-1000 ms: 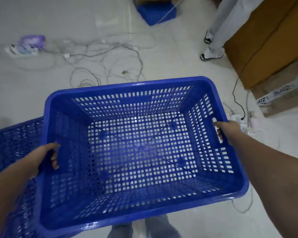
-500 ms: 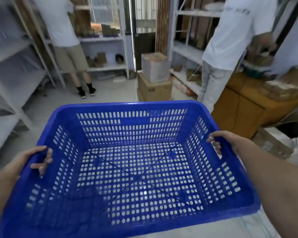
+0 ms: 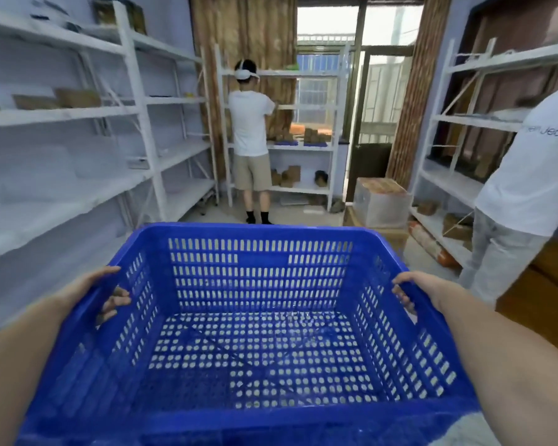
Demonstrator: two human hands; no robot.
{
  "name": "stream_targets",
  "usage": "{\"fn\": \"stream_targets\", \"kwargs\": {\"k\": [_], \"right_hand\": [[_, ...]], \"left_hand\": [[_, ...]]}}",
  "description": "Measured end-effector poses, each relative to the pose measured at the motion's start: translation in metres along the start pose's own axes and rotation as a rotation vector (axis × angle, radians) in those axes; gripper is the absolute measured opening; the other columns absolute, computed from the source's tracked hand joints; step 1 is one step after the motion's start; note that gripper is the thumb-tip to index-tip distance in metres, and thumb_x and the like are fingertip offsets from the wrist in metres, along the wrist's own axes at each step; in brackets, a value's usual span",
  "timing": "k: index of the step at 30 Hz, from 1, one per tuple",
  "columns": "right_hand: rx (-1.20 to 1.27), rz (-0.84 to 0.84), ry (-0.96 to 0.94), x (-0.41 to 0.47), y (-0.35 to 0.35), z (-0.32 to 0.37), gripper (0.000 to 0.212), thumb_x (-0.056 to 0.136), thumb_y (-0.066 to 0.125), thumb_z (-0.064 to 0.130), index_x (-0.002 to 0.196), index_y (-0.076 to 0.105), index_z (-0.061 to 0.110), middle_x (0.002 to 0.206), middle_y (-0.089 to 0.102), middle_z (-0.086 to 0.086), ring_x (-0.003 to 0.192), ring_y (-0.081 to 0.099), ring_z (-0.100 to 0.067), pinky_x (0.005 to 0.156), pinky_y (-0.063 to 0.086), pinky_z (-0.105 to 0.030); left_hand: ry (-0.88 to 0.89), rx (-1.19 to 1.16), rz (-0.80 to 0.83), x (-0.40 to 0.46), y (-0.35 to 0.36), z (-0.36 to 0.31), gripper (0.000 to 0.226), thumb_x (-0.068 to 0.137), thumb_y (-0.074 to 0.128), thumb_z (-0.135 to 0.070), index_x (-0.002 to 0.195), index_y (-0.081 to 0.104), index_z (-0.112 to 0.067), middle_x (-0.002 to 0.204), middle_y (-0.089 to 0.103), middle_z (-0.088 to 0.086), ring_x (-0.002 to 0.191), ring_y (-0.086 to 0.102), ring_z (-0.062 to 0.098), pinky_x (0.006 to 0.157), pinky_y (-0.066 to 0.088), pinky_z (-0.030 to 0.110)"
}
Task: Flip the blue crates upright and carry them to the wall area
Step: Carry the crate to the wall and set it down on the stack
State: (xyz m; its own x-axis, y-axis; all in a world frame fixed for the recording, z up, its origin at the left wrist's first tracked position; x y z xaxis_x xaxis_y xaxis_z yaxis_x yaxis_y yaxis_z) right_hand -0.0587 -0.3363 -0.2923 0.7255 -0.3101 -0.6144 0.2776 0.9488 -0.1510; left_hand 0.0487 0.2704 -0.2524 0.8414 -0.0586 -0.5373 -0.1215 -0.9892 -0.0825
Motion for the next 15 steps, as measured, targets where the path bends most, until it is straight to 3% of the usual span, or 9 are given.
{"fn": "stream_targets", "kwargs": {"k": [5,15], "right_hand": [[-0.073,0.171,-0.025,0.001,0.038,0.032,0.029,0.088,0.052,0.022,0.062,0.047,0.008,0.044,0.038,0.001,0.031,0.037,-0.01,0.034,0.028,-0.018],[-0.256,0.441,-0.153,-0.018,0.171,0.055,0.034,0.093,0.045,0.018,0.06,0.044,0.007,0.04,0.043,-0.002,0.027,0.04,-0.012,0.029,0.03,-0.017]], "left_hand": [[0.037,-0.069,-0.17,-0.066,-0.043,0.017,0.055,0.095,0.039,-0.047,0.086,0.051,0.006,0.042,0.059,0.016,0.023,0.045,0.022,0.028,0.041,0.023],[-0.012,-0.233,-0.497,-0.233,-0.125,0.104,0.045,0.093,0.048,-0.038,0.069,0.05,0.0,0.039,0.052,0.012,0.024,0.045,0.017,0.033,0.048,0.023]]}}
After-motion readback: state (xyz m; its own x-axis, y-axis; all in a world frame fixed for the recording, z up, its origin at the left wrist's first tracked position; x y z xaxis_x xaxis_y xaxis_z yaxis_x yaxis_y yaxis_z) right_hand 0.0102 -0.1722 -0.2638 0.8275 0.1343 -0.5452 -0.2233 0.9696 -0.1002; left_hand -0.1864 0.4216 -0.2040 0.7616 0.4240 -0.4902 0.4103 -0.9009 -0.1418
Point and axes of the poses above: each hand's wrist, its own x-axis towards the middle knuckle, its own y-axis out of the palm, z = x × y, the point moved 10 cm from there along x, towards the middle knuckle
